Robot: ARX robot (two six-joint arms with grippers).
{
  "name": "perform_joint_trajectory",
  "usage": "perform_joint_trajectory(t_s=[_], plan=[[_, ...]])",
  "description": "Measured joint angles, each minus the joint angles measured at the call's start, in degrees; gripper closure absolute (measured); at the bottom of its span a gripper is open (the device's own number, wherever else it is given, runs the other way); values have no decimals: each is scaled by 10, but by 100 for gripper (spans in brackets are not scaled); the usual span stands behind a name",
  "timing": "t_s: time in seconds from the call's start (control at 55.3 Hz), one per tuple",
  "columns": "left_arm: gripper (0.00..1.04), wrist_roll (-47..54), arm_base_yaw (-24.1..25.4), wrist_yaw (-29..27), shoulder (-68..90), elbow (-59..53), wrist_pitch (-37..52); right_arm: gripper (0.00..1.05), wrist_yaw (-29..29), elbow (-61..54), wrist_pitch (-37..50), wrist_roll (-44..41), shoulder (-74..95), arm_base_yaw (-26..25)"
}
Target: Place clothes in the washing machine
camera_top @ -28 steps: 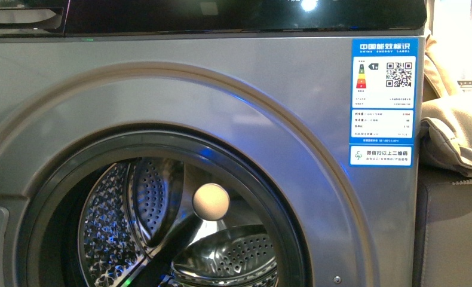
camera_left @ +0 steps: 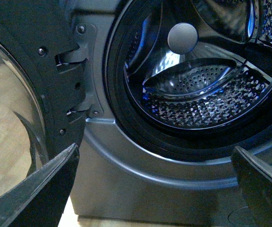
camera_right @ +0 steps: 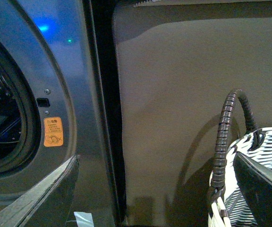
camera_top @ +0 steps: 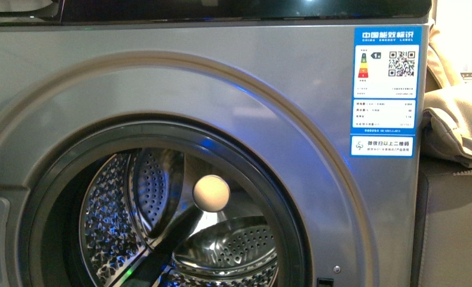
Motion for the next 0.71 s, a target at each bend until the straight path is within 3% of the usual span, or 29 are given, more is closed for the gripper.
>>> perform_joint_trajectory(t_s=[0.434,0.47,0.542,0.615,0.705], plan=[[7,0,0,0,0,0,0,8,0,0,0,0,0,0],[7,0,0,0,0,0,0,8,-43,-2,23,10,0,-12],[7,0,0,0,0,0,0,8,-209,-2,126,59,4,-77],[7,0,0,0,0,0,0,8,-257,-2,146,81,13,-103],[7,0,0,0,0,0,0,8,-271,-2,161,98,25,-120]])
